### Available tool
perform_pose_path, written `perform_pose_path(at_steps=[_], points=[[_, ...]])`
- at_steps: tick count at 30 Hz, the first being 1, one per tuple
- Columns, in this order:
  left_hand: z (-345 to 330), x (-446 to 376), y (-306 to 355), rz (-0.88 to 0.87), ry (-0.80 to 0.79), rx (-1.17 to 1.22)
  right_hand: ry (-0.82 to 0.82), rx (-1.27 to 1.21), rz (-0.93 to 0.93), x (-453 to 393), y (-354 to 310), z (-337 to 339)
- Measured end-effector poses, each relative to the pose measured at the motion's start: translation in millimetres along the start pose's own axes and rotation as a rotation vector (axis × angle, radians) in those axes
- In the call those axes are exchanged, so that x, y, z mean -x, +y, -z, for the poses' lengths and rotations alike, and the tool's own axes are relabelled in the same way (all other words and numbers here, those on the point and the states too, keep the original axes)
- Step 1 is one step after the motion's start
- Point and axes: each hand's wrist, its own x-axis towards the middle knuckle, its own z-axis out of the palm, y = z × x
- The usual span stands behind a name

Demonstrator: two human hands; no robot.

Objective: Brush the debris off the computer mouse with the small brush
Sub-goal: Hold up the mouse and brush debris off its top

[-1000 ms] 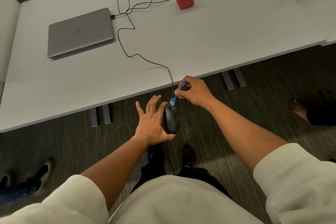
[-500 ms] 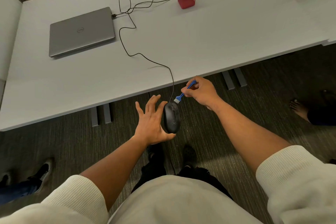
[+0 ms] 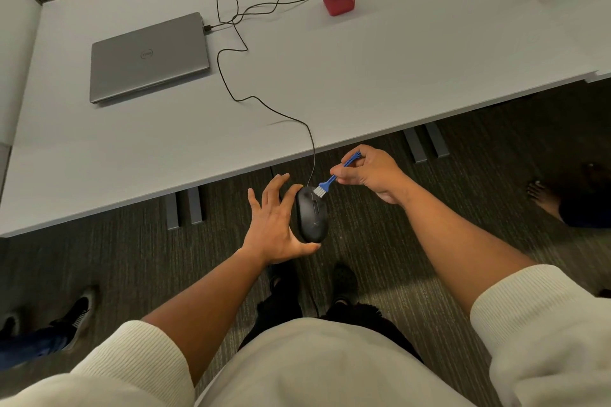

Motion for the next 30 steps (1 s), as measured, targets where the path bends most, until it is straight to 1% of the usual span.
perform_pose_path(at_steps=[2, 3, 4, 6, 8, 11, 13, 15, 18, 20, 21, 24, 26, 29, 30], points=[[-1.4, 0.6, -0.4, -0.008, 0.005, 0.035, -0.094, -0.009, -0.041, 2.6, 0.9, 2.0], [-2.0, 1.1, -0.9, -0.011, 0.004, 0.046, -0.102, 0.004, -0.047, 2.8, 2.5, 1.5], [-2.5, 1.7, -1.4, -0.013, 0.001, 0.055, -0.074, 0.02, -0.045, 2.4, 4.3, 0.1], [-3.2, 2.9, -2.6, -0.018, 0.0, 0.071, 0.057, 0.053, -0.025, 0.2, 8.3, -1.6], [-3.0, 4.5, -3.7, -0.019, 0.005, 0.082, 0.137, 0.009, -0.018, -1.7, 10.9, -0.4], [-2.6, 6.0, -5.2, -0.017, 0.013, 0.095, 0.067, -0.091, -0.036, -1.0, 11.9, 2.9], [-2.7, 6.9, -5.0, -0.023, 0.014, 0.107, -0.001, -0.101, -0.05, 0.8, 10.9, 1.9], [-3.3, 8.0, -5.3, -0.03, 0.011, 0.112, -0.008, -0.078, -0.057, 1.0, 10.4, -2.2], [-3.8, 9.8, -6.8, -0.031, 0.0, 0.097, 0.131, -0.03, -0.049, -2.0, 10.7, -7.1], [-3.2, 10.1, -7.5, -0.03, 0.003, 0.091, 0.191, -0.073, -0.049, -3.0, 9.3, -7.5], [-2.6, 9.7, -7.8, -0.029, 0.005, 0.088, 0.182, -0.104, -0.05, -3.0, 8.3, -7.5], [-2.2, 8.4, -7.5, -0.027, 0.01, 0.084, 0.077, -0.146, -0.058, -0.4, 4.8, -7.9], [-2.5, 7.7, -7.1, -0.026, 0.012, 0.079, 0.056, -0.093, -0.061, 0.5, 4.2, -10.4], [-2.9, 7.4, -8.2, -0.026, 0.011, 0.064, 0.178, 0.088, -0.042, -1.4, 6.1, -14.3], [-2.6, 7.4, -8.6, -0.024, 0.01, 0.063, 0.216, 0.111, -0.031, -2.2, 6.8, -14.6]])
